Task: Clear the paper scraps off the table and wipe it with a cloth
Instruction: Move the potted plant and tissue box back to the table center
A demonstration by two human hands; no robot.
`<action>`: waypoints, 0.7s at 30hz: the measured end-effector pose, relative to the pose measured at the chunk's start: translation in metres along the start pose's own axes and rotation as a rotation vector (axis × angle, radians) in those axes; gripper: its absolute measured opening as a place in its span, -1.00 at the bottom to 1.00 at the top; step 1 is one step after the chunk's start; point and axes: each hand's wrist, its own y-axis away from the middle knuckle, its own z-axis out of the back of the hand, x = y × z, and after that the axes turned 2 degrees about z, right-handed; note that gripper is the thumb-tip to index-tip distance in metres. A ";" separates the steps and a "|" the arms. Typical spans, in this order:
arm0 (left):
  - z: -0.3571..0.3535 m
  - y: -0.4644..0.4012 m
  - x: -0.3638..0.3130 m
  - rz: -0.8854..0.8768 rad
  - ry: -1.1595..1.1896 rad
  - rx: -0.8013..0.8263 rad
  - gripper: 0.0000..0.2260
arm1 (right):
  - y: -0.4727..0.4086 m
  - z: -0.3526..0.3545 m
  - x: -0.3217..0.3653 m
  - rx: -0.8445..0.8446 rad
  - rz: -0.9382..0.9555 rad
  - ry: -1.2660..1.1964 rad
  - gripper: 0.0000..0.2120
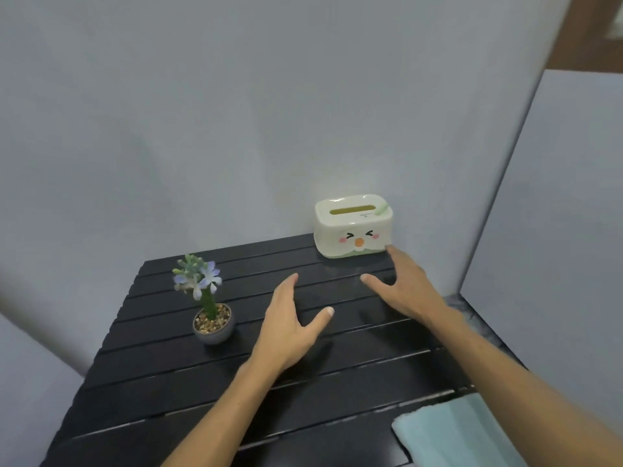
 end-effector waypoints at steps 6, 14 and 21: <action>-0.031 -0.080 -0.014 0.058 -0.016 0.011 -0.08 | -0.052 0.004 -0.030 -0.052 -0.060 -0.044 -0.09; -0.043 -0.135 -0.014 0.024 -0.013 -0.030 -0.26 | -0.085 -0.001 -0.046 -0.062 0.013 -0.146 -0.31; -0.050 -0.133 -0.016 0.003 0.022 -0.080 -0.40 | -0.083 -0.013 -0.041 -0.167 0.042 -0.124 -0.44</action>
